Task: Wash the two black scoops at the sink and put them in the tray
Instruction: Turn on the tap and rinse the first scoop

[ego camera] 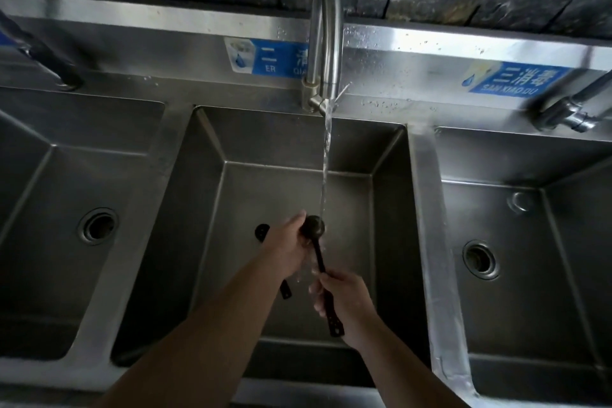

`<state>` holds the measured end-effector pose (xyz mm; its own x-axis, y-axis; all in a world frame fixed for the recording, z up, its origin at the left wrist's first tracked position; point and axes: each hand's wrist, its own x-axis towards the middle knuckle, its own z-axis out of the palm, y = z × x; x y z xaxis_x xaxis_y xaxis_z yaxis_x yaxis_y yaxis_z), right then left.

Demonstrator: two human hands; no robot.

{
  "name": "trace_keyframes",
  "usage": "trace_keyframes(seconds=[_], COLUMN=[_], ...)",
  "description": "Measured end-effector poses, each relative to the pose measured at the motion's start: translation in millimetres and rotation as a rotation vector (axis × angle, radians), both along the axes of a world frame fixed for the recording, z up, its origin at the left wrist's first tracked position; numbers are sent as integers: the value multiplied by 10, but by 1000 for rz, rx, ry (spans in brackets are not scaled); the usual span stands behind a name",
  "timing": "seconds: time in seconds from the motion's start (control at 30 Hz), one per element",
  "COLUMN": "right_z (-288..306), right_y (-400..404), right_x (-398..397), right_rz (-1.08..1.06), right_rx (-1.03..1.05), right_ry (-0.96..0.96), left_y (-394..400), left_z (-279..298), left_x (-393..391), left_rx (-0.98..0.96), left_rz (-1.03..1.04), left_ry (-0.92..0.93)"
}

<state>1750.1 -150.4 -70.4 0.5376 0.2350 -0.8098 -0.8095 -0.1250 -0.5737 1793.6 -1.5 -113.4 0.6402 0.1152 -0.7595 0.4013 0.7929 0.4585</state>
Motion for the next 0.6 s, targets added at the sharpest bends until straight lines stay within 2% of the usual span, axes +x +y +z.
trace_keyframes(seconds=[0.23,0.37,0.6], right_z=[-62,8,232], right_y=[40,171,380], right_x=[97,384,871], right_rz=[-44,-84,-27], right_rx=[77,222,223], right_ry=[26,-47,-193], left_y=[23,-27,75], left_z=[68,186,385], left_x=[-26,-88,191], left_rx=[76,173,265], left_rz=[-101,-281,-306], left_ry=[-111,-176,-255])
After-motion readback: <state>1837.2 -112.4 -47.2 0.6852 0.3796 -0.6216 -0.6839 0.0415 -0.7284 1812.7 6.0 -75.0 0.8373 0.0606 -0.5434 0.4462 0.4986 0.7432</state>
